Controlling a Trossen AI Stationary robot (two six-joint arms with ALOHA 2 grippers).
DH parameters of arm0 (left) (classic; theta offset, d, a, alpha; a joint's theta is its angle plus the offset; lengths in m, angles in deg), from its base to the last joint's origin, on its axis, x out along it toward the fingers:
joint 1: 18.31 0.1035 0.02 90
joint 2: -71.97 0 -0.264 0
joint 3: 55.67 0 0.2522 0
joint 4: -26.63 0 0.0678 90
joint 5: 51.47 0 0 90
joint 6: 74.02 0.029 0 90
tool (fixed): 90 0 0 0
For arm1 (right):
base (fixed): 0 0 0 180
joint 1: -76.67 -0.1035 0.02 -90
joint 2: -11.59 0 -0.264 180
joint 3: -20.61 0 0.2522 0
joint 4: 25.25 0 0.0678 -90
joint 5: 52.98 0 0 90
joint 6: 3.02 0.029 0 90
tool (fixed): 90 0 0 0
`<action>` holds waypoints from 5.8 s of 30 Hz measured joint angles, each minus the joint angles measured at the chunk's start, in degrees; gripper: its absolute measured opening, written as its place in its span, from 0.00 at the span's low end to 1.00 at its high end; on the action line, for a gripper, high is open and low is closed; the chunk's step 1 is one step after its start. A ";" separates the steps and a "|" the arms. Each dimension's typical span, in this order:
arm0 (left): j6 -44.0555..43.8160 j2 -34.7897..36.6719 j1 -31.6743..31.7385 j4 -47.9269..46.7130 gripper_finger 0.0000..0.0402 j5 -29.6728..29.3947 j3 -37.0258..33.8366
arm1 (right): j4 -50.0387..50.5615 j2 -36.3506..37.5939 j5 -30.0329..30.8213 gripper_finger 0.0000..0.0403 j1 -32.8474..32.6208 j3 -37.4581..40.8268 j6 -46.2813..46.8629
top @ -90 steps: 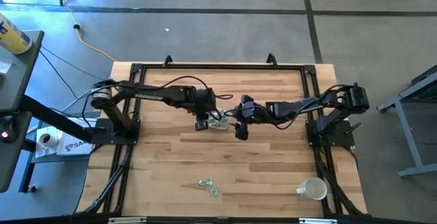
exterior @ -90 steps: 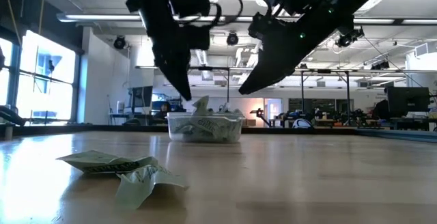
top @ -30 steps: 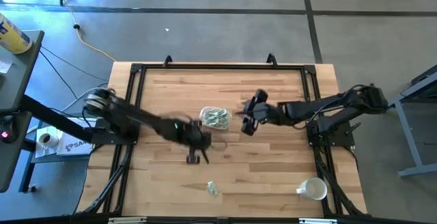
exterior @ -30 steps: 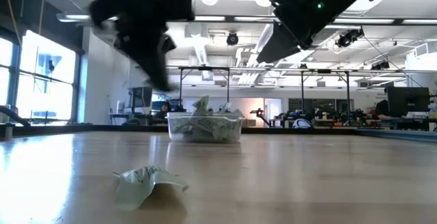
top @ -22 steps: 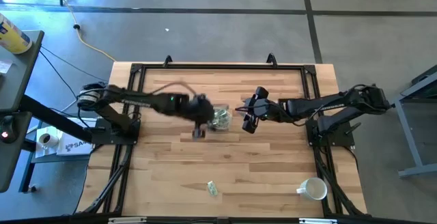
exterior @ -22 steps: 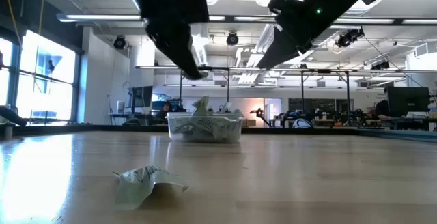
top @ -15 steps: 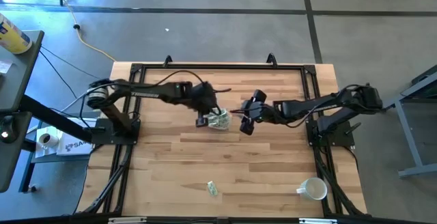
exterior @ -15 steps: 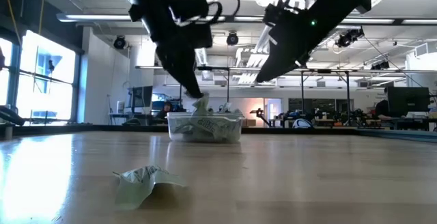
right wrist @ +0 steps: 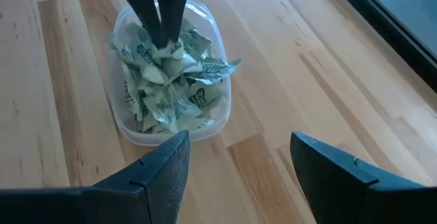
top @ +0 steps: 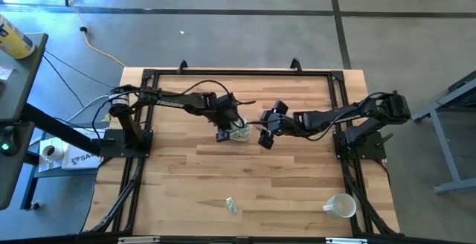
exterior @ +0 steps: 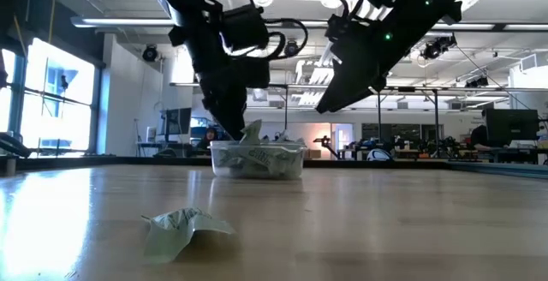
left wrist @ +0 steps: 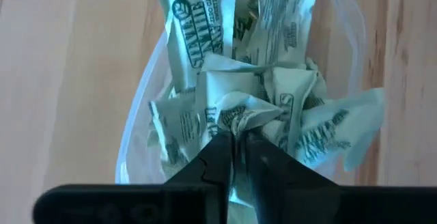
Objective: Pick and place Stevia / Truvia into bins
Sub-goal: Put the stevia packet into the transparent container
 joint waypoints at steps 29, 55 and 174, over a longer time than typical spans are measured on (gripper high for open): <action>-5.01 5.45 -6.12 -3.94 0.42 -5.38 3.98 | -0.02 0.00 -1.89 0.61 -0.02 0.00 -4.43; -53.48 7.98 -37.71 0.33 0.41 -33.14 13.69 | -4.86 -0.32 -10.61 0.61 -24.63 0.02 4.69; -18.39 51.32 6.12 -12.46 0.41 -11.11 -16.81 | 55.50 -46.06 -16.58 0.00 5.70 -72.24 -15.57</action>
